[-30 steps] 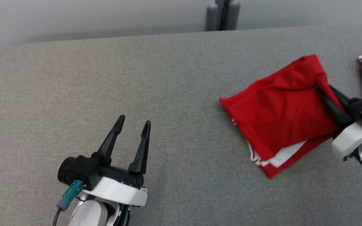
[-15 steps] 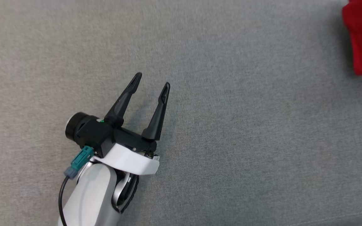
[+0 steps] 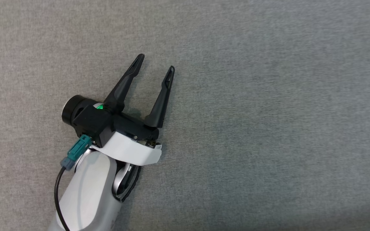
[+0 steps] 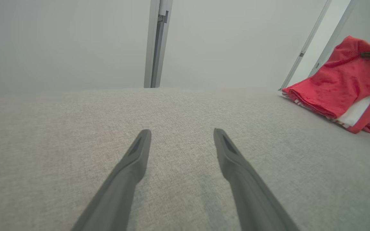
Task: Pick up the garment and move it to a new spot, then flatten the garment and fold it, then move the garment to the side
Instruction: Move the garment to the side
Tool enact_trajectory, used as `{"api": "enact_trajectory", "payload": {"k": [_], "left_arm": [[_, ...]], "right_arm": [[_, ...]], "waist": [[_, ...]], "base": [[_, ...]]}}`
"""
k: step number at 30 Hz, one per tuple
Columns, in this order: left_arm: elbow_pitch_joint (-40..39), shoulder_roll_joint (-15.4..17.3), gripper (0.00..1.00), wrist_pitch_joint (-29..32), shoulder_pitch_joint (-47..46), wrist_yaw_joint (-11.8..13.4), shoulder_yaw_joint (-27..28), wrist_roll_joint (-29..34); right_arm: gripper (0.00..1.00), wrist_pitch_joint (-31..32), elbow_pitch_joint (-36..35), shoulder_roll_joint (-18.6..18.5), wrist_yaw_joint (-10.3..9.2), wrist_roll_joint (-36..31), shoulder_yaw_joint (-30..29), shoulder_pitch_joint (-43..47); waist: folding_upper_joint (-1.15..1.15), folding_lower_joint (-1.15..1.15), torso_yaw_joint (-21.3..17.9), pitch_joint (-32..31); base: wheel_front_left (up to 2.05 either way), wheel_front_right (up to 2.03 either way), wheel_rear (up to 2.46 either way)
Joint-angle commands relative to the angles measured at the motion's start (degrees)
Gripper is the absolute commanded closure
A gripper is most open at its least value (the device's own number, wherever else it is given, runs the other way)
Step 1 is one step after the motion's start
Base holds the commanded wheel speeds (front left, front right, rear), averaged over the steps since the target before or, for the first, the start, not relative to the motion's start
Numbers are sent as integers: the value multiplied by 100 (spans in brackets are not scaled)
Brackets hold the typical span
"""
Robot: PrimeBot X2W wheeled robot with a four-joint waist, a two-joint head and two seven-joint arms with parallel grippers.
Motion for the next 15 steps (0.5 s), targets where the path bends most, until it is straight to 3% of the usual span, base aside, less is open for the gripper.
{"api": "enact_trajectory", "payload": {"k": [1,7,15], "left_arm": [[17,24,0,-6,-101,-33,22,59],[70,57,0,4,-90,-15,108,138],[139,112,0,37,1,-32,286,244]], "right_arm": [[100,-53,295,-108,-5,-186,-21,-98],[100,-134,1103,-190,-5,-1011,-206,-212],[100,-346,1746,278,-5,-1979,-657,-250]], "waist": [[0,0,150,226],[0,0,270,499],[0,0,331,748]], "base": [[0,0,0],[0,0,0],[0,0,0]]}}
